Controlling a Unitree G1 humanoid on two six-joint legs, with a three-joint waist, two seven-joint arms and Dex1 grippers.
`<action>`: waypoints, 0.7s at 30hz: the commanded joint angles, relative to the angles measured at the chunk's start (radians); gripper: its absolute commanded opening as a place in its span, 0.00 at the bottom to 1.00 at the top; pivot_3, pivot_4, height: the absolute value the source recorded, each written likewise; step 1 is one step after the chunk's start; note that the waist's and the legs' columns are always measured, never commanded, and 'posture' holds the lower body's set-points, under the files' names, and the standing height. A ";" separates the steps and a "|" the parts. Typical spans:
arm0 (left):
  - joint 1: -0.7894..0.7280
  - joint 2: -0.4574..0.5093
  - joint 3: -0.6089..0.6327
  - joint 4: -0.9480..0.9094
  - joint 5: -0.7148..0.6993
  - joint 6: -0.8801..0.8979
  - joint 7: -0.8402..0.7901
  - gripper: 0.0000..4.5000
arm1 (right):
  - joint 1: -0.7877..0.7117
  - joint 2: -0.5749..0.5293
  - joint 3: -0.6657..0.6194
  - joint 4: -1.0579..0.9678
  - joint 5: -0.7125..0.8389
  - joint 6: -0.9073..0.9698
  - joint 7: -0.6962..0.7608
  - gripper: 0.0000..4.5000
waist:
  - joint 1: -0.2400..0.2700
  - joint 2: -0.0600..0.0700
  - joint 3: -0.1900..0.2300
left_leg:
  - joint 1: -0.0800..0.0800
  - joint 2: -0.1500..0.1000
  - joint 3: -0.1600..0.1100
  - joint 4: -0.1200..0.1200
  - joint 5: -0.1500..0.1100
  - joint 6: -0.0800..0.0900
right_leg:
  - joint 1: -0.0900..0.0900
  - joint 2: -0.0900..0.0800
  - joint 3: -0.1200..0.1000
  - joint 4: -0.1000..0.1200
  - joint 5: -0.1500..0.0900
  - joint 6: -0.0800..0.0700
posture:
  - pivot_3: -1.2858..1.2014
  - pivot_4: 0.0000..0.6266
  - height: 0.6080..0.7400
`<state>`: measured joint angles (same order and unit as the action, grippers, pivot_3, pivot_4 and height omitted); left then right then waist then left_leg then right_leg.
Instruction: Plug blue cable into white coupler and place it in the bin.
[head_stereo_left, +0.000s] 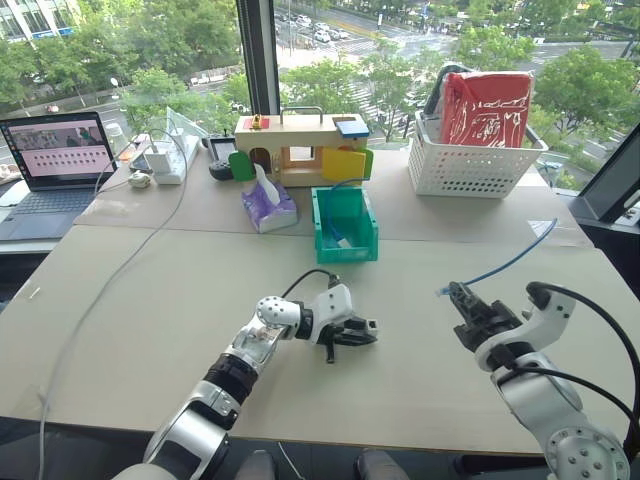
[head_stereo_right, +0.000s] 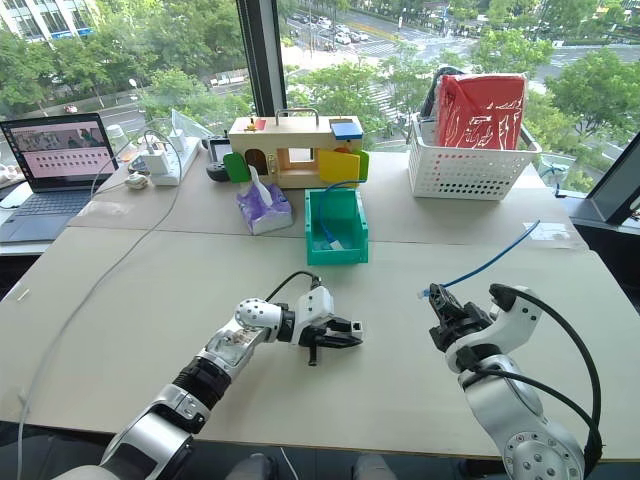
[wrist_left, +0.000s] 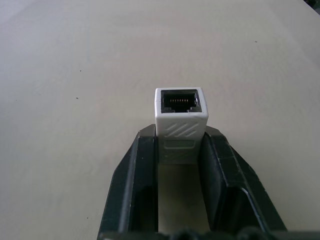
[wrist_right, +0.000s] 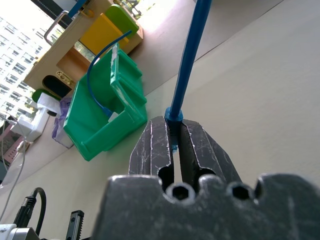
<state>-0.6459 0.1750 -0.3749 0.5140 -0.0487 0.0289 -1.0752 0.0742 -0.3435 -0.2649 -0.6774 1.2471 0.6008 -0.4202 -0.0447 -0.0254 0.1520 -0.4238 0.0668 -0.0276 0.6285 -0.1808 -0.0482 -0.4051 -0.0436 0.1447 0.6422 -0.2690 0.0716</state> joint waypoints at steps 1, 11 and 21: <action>0.004 -0.005 -0.027 -0.050 0.005 0.064 -0.029 0.14 | 0.018 0.009 0.042 -0.088 0.041 0.011 -0.044 0.00 | -0.001 0.000 0.000 | 0.000 0.000 0.000 0.000 0.000 0.000 | 0.000 0.000 0.000 0.000 0.000 0.000 | 0.52 0.24 0.88; 0.034 0.006 -0.096 -0.183 0.044 0.217 -0.027 0.14 | 0.074 0.114 0.182 -0.081 0.187 -0.011 -0.132 0.00 | -0.002 0.000 0.000 | 0.000 0.000 -0.001 0.000 0.000 0.000 | 0.000 0.000 -0.001 0.001 0.000 -0.002 | 0.52 0.24 0.88; 0.041 -0.004 -0.100 -0.189 0.037 0.282 0.002 0.14 | 0.060 0.032 0.219 -0.064 0.206 0.012 -0.170 0.00 | 0.002 0.000 0.000 | 0.000 0.000 -0.001 0.000 0.000 0.000 | 0.001 0.000 0.000 0.000 -0.001 -0.001 | 0.52 0.24 0.88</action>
<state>-0.6225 0.1728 -0.4507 0.3238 -0.0282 0.2861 -1.0825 0.1370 -0.3013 -0.0441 -0.7169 1.4366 0.6091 -0.5827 -0.0431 -0.0255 0.1519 -0.4240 0.0665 -0.0291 0.6289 -0.1808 -0.0482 -0.4042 -0.0434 0.1443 0.6423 -0.2698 0.0709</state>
